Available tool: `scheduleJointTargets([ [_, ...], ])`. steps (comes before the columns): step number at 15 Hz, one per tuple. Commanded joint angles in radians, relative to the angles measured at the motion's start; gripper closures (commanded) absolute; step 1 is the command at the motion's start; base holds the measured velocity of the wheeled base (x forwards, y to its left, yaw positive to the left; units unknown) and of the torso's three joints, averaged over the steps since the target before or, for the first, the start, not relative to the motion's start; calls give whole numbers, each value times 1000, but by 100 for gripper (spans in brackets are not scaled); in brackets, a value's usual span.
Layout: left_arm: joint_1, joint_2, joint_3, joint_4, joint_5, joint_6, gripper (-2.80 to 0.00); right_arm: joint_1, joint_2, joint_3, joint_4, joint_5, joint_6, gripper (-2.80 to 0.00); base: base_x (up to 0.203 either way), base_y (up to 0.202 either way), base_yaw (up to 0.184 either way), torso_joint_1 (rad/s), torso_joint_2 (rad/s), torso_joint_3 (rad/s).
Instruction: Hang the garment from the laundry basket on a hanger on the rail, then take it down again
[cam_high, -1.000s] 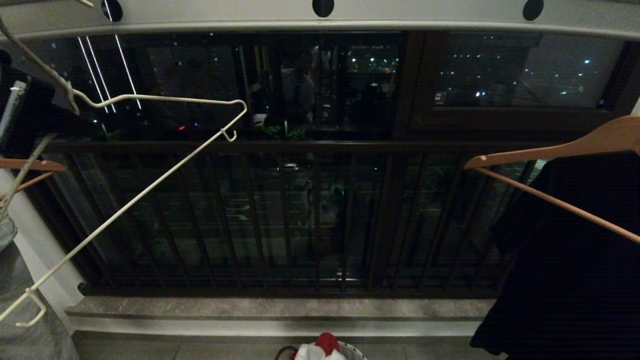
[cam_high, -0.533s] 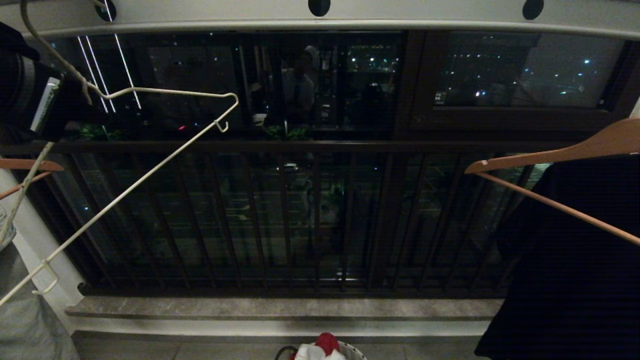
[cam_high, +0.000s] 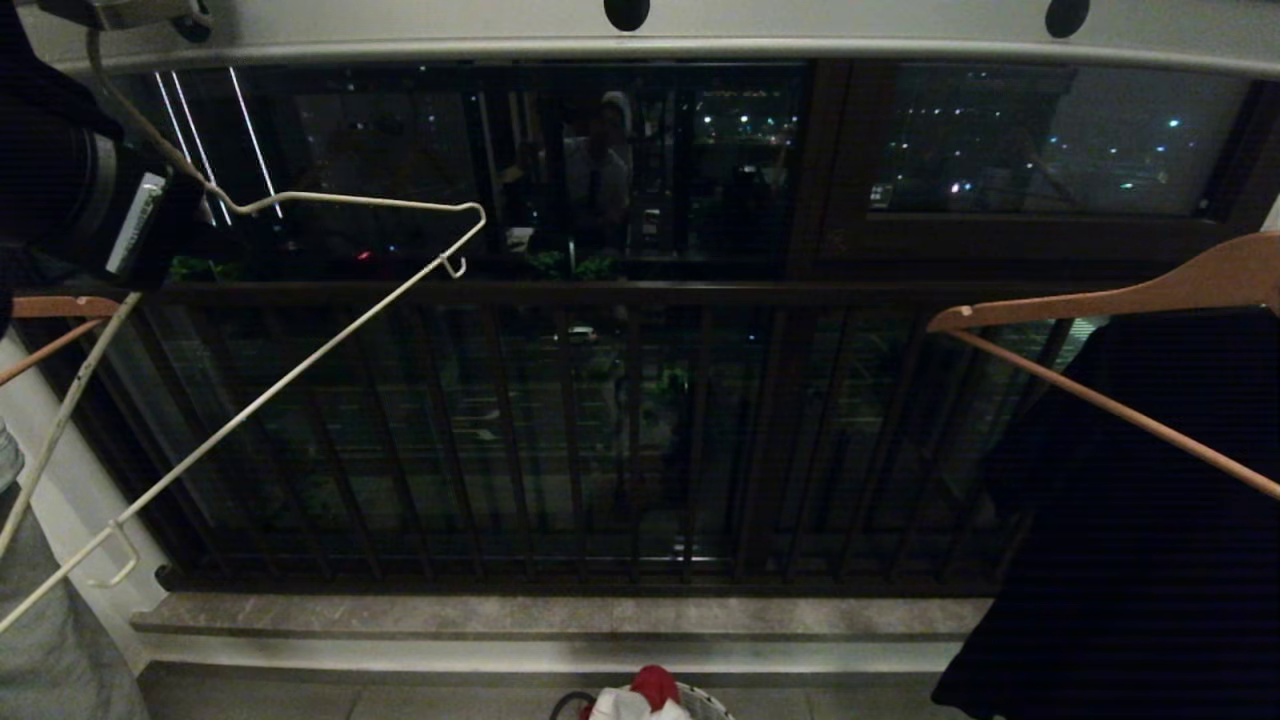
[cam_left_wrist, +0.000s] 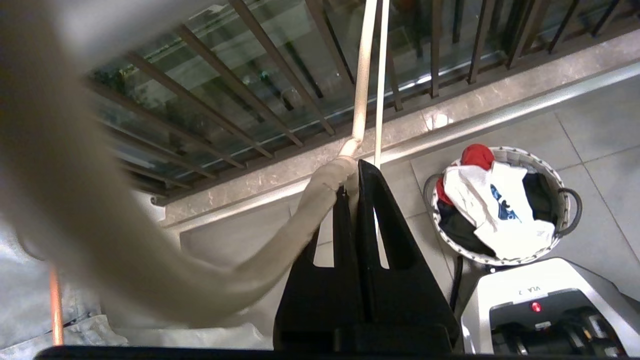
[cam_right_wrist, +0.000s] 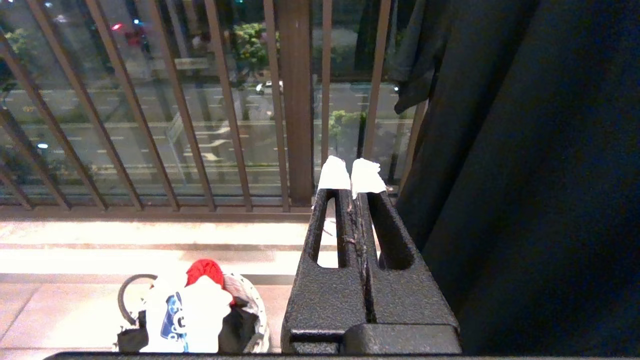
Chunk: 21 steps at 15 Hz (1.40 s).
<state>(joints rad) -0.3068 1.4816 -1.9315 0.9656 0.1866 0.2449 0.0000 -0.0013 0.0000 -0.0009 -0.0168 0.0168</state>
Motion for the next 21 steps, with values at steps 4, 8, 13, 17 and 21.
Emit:
scheduleJointTargets([
  [4,0,8,0,7,2,2,0,0,1,0,-1,0,0,0,0,0,0,0,0,0],
  [8,0,6,0,7,2,2,-280,0,1,0,-1,0,0,0,0,0,0,0,0,0],
  [13,0,-49,0,14,1,1,-280,0,1,0,-1,0,0,0,0,0,0,0,0,0],
  [17,0,-158,5,17,-8,-8,-280,0,1,0,0,0,0,0,0,0,0,0,0,0],
  [21,-2,-263,46,47,-38,-39,0,0,1,0,-1,0,0,0,0,0,0,0,0,0],
])
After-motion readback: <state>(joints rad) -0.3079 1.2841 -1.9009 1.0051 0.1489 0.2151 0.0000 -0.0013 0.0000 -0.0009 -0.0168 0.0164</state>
